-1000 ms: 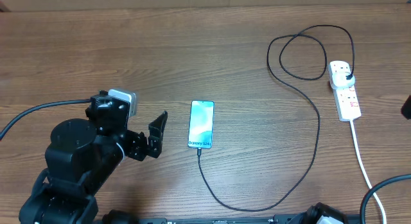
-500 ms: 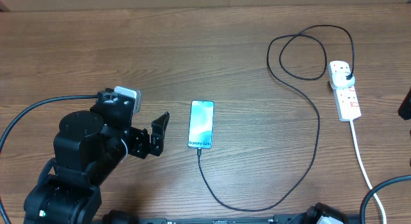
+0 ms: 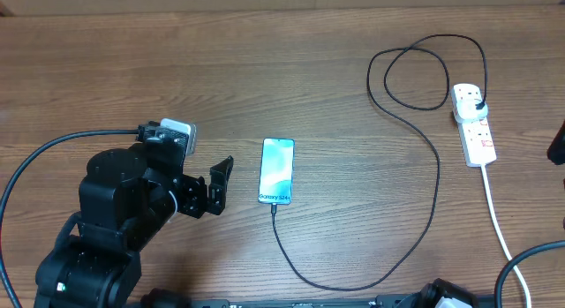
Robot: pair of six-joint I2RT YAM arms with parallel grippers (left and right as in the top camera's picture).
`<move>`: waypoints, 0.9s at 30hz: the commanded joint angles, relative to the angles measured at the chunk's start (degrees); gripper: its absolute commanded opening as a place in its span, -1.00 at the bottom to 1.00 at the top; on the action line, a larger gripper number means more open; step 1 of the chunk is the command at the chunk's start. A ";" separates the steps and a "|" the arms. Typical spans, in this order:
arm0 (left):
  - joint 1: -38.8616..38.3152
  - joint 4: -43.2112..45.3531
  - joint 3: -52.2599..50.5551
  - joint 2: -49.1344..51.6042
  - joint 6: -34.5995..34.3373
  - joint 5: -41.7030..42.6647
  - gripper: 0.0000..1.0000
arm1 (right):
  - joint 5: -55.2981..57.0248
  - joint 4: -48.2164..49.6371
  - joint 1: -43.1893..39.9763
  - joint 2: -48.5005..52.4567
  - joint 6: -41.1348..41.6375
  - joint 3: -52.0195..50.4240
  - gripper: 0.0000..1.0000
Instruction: Plug charger to phone and switch on socket
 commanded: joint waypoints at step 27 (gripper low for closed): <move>0.09 0.09 -0.09 1.44 0.02 -0.81 1.00 | 5.55 23.93 19.71 -24.33 -1.70 -37.40 0.99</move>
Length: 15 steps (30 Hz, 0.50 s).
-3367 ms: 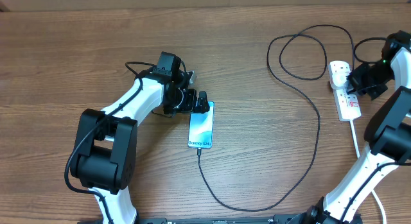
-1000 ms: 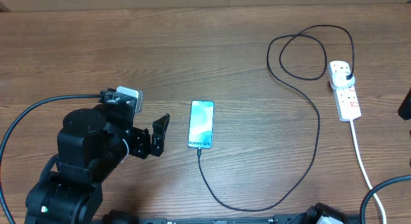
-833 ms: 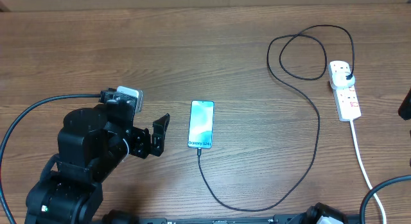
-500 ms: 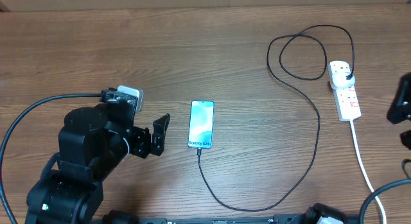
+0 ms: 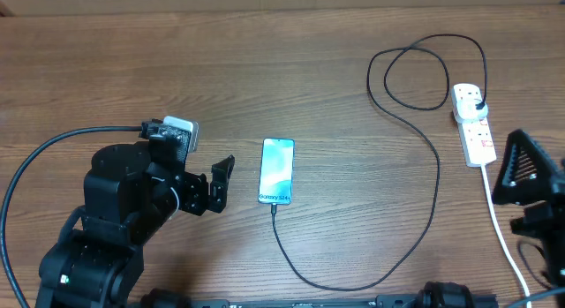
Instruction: Plug charger to phone and switch on socket
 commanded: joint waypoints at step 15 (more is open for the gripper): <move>0.09 0.26 -0.07 2.36 0.02 -0.79 1.00 | 0.74 37.05 8.50 -31.04 -0.17 -54.86 1.00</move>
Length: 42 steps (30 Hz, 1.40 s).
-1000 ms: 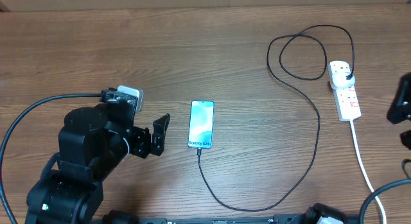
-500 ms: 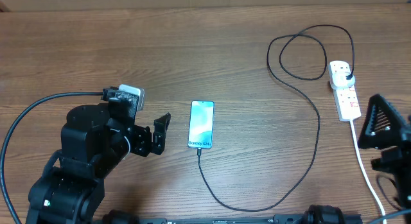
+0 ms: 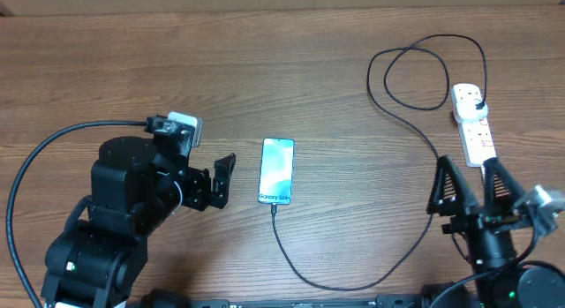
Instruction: Plug charger to phone and switch on socket
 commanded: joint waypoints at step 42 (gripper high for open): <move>0.09 0.31 0.02 24.24 0.02 -0.61 0.99 | 3.87 23.28 0.22 -9.20 -0.07 -33.57 1.00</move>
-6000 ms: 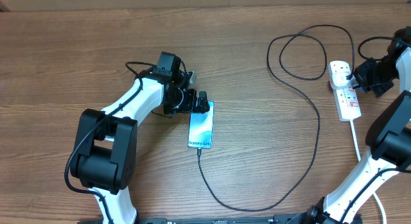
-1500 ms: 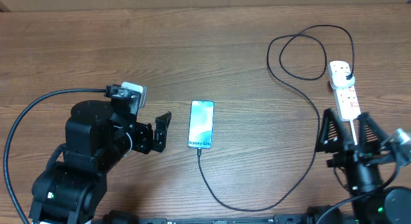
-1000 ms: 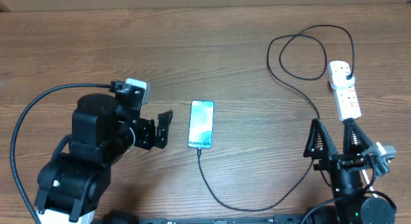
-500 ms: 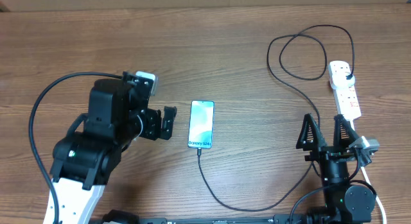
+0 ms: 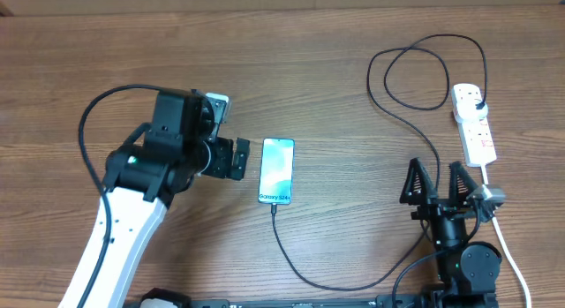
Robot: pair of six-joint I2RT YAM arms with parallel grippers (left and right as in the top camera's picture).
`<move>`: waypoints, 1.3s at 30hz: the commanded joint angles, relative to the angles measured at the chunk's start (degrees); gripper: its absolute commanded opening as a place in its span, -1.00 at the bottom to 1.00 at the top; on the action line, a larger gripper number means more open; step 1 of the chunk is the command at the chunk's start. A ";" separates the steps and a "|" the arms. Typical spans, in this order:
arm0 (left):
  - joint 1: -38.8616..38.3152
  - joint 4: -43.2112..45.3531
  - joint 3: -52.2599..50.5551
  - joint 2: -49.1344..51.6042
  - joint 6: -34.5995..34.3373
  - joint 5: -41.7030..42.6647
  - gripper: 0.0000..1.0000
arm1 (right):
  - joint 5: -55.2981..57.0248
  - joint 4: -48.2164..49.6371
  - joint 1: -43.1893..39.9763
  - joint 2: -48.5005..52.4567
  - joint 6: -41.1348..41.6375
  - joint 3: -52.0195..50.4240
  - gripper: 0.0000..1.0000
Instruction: Plug charger to phone and switch on socket
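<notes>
The phone [image 5: 276,170] lies flat mid-table with its screen lit. A black charger cable [image 5: 436,180] is plugged into its near end, curves right, loops at the back and ends at a plug in the white power strip [image 5: 474,130] on the far right. My left gripper [image 5: 241,160] hovers just left of the phone and looks open, with nothing between its fingers. The right gripper [image 5: 438,181] stands open at the lower right, fingers pointing toward the back, below and left of the strip. The strip's switches are too small to read.
The strip's white cord [image 5: 501,233] runs toward the front edge beside the right arm. The left arm's own black cable [image 5: 88,131] arcs over the table's left side. The black charger cable's loop [image 5: 415,74] lies at the back right.
My left arm has reached out, bringing its gripper from lower left up to the phone's left edge. The right gripper has shifted slightly left and farther back. Phone, cable and strip lie unchanged.
At first only the left arm showed, folded at the lower left, with the cable in the phone. Then the right arm appeared at the right edge, later lower centre-right with fingers spread. Now the left gripper is beside the phone and the right below the strip.
</notes>
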 commanded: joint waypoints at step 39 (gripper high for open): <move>-0.13 0.72 -0.04 3.72 0.02 -0.61 1.00 | -1.22 -5.66 -0.26 -0.68 -2.36 -0.66 1.00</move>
